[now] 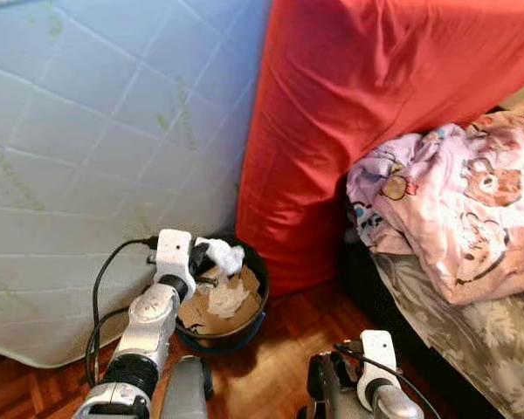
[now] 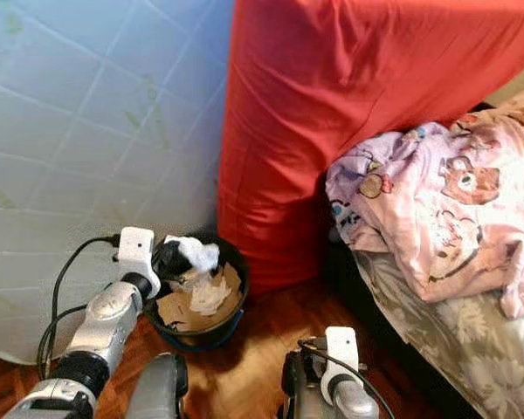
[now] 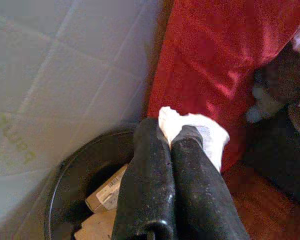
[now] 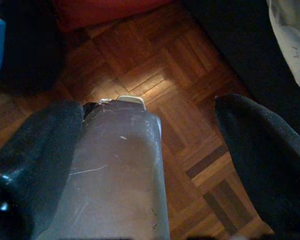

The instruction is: Clean up the room

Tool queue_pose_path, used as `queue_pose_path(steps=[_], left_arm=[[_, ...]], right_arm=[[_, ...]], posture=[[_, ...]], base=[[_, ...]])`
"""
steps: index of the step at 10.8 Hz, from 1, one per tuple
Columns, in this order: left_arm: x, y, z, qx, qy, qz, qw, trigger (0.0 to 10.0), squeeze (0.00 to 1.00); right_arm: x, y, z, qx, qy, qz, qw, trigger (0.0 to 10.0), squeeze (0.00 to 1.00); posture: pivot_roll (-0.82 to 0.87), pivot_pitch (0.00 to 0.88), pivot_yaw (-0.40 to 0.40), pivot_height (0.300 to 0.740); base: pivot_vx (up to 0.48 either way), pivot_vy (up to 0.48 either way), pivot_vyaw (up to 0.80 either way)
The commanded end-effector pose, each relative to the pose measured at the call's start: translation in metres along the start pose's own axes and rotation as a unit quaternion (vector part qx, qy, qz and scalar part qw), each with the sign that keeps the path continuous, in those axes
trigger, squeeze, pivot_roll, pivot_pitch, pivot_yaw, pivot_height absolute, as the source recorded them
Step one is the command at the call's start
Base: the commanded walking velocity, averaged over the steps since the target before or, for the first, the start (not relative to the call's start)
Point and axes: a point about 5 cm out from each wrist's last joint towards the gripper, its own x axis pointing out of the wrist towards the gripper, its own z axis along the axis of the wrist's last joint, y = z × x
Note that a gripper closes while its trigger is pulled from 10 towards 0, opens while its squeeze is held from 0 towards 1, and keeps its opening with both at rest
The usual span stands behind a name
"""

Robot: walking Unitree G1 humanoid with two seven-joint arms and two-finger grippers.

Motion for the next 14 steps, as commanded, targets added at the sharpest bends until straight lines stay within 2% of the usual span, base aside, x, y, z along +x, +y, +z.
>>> queue_pose_path(steps=[1, 4, 11, 14], left_arm=[[-0.002, 0.005, -0.004, -0.008, 0.003, 0.012, 1.000, 10.0, 0.00], [-0.001, 0.012, -0.005, -0.007, -0.003, 0.021, 1.000, 10.0, 0.00], [-0.001, 0.009, -0.007, -0.007, -0.011, 0.017, 1.000, 10.0, 0.00], [-0.001, 0.006, -0.009, -0.008, -0.009, 0.013, 1.000, 10.0, 0.00]], right_arm=[[-0.008, -0.007, -0.025, 0.008, 0.042, -0.007, 0.999, 10.0, 0.00], [-0.009, -0.009, -0.027, 0.007, 0.044, -0.005, 0.999, 10.0, 0.00], [-0.012, -0.004, -0.036, 0.004, 0.050, 0.001, 0.999, 10.0, 0.00], [-0.012, -0.004, -0.036, -0.002, 0.051, 0.006, 0.999, 10.0, 0.00]], posture=[[0.10, 0.164, -0.045, 0.589], [0.10, 0.166, -0.047, 0.589], [0.10, 0.161, -0.049, 0.589], [0.10, 0.162, -0.047, 0.589]], base=[[0.000, 0.000, 0.00], [0.000, 0.000, 0.00], [0.269, 0.000, 0.00], [0.000, 0.000, 0.00]])
